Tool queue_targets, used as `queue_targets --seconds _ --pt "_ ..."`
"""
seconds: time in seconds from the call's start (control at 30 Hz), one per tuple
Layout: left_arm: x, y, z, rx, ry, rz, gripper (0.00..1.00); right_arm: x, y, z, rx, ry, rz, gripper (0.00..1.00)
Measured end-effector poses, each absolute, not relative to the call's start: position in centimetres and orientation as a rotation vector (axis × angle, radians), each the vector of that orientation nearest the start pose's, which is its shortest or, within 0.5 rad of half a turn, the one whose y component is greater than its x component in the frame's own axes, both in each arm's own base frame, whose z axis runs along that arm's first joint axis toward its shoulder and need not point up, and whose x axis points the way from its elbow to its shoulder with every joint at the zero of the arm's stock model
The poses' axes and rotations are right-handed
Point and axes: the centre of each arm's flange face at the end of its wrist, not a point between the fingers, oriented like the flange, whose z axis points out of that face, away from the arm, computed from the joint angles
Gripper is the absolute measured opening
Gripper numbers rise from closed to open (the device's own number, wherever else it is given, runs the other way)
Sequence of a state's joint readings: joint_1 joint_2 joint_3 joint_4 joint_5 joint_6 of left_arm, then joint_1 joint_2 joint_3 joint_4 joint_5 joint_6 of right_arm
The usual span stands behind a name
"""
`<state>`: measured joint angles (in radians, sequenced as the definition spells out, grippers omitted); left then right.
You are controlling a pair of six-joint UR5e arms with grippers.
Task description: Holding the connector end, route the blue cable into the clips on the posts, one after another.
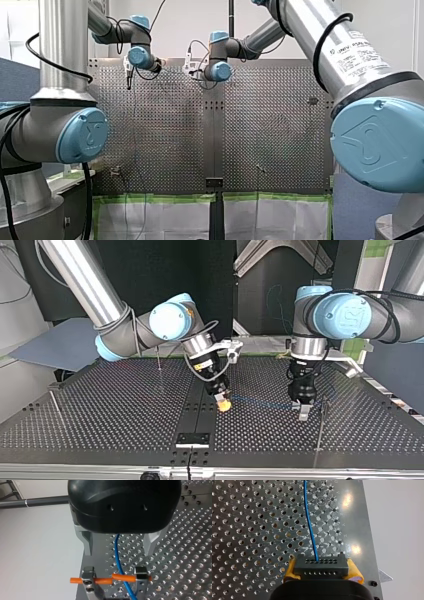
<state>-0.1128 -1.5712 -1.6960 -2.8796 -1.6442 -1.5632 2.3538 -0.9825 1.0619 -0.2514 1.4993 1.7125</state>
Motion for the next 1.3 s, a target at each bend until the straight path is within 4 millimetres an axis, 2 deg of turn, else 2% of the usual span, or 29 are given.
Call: queue_targets --seconds 0.07,0.1,0.17,0.2,0.27,0.3,0.33,0.37,0.4,0.43,0.47,0.93,1.1,1.3 --pt "48.4 -18.2 45.3 0.027 1.435 -0.038 0.87 62.3 -42.7 40.4 -2.161 0.97 -2.693 0.0" --pt "48.4 -18.2 45.3 0.028 1.435 -0.04 0.87 62.3 -42.7 40.4 -2.161 0.97 -2.693 0.0" --pt "48.4 -18.2 45.3 0.029 1.435 -0.044 0.73 62.3 -42.7 40.3 -2.162 0.971 -2.692 0.0" --pt "48.4 -18.2 45.3 0.029 1.435 -0.045 0.73 62.3 -42.6 40.3 -2.162 0.971 -2.692 0.0" --pt "48.4 -18.2 45.3 0.028 1.435 -0.046 0.58 62.3 -42.6 40.3 -2.164 0.971 -2.69 0.0" --pt "48.4 -18.2 45.3 0.027 1.435 -0.045 0.58 62.3 -42.6 40.3 -2.165 0.972 -2.689 0.0" --pt "48.4 -18.2 45.3 0.025 1.435 -0.044 0.34 62.2 -42.6 40.3 -2.167 0.973 -2.687 0.0" --pt "48.4 -18.2 45.3 0.023 1.435 -0.042 0.21 62.2 -42.6 40.3 -2.169 0.974 -2.685 0.0" --pt "48.4 -18.1 45.3 0.021 1.435 -0.04 0.21 62.2 -42.6 40.3 -2.17 0.975 -2.683 0.0" --pt "48.4 -18.1 45.3 0.019 1.435 -0.038 0.08 62.2 -42.7 40.3 -2.172 0.976 -2.681 0.0" --pt "48.4 -18.0 45.3 0.016 1.434 -0.036 0.0 62.2 -42.7 40.2 -2.173 0.976 -2.68 0.0" --pt "48.6 -17.8 45.3 -0.011 1.427 -0.048 0.0 62.1 -42.6 40.1 -2.18 0.98 -2.672 0.0" --pt "49.4 -18.5 43.7 -0.002 1.454 -0.059 0.0 62.1 -42.6 39.9 -2.185 0.983 -2.665 0.0" --pt "50.1 -19.7 41.7 0.001 1.481 -0.066 0.0 61.6 -42.8 38.4 -2.217 1.011 -2.634 0.0"
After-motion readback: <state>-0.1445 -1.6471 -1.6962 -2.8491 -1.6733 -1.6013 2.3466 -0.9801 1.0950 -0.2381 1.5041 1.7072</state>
